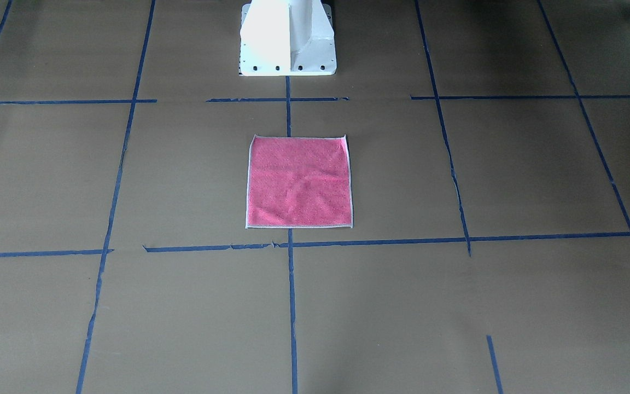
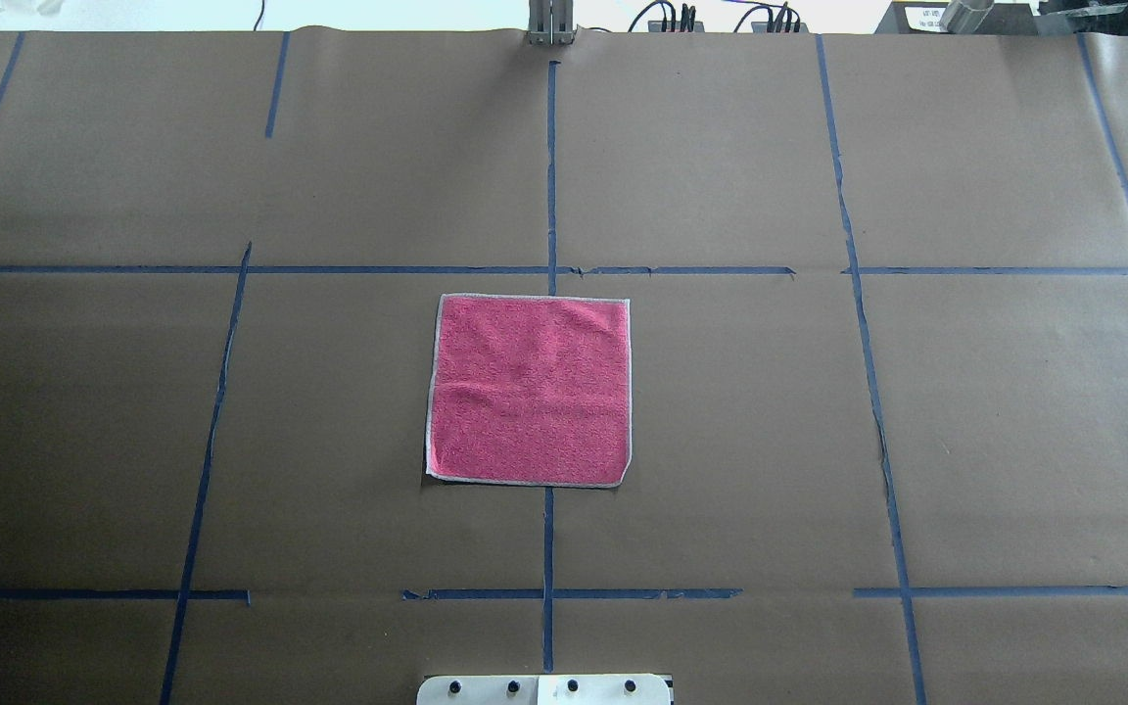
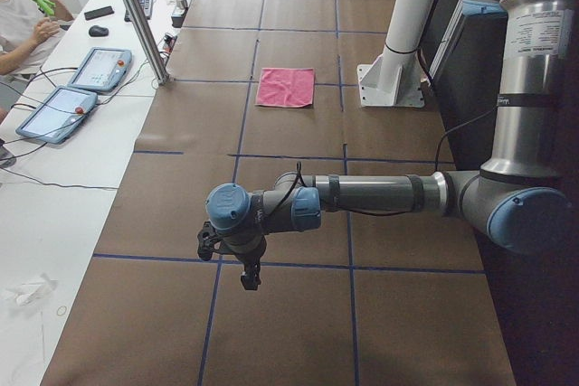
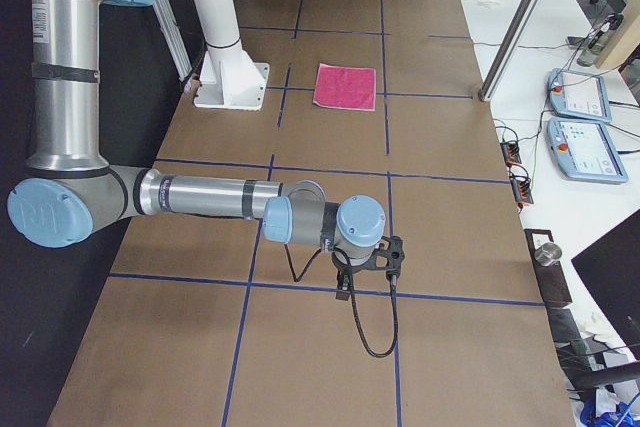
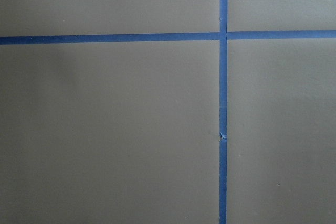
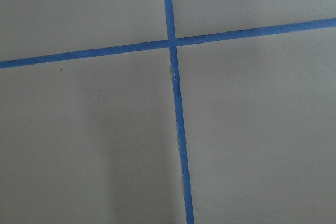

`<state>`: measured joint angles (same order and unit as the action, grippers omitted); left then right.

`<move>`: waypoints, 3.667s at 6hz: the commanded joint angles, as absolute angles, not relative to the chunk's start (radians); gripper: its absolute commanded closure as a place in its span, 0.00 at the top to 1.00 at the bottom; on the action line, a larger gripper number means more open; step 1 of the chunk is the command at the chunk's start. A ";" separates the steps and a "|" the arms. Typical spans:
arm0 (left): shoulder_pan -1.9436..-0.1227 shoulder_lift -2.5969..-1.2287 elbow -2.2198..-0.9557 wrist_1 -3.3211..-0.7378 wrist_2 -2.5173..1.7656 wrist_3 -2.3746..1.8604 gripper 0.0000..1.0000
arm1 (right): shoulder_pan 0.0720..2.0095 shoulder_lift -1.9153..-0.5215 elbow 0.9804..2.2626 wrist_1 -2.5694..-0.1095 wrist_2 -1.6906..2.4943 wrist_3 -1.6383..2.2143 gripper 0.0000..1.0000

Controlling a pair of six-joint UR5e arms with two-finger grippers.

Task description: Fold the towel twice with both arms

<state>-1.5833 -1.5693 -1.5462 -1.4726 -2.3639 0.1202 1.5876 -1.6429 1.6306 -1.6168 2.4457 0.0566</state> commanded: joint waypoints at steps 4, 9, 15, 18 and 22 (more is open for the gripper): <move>-1.583 -1.571 -1.546 -1.473 -2.362 0.118 1.00 | 1.588 -1.641 1.640 -1.615 2.448 0.063 1.00; -1.440 -1.595 -1.761 -1.465 -2.362 -0.180 1.00 | 1.586 -1.631 1.658 -1.614 2.448 0.063 1.00; -0.679 -1.998 -1.947 -1.474 -2.114 -1.341 1.00 | 1.375 -1.473 1.790 -1.585 2.484 0.457 1.00; -0.450 -2.099 -1.789 -1.657 -1.911 -1.629 1.00 | 1.240 -1.441 1.796 -1.378 2.427 0.754 1.00; -0.433 -2.117 -1.712 -1.660 -1.884 -1.629 0.70 | 1.146 -1.384 1.822 -1.378 2.383 0.909 1.00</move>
<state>-0.4333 -2.1160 -1.7217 -1.6593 -1.8845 -1.6289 1.1724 -1.4012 1.8148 -1.3777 2.4030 0.8856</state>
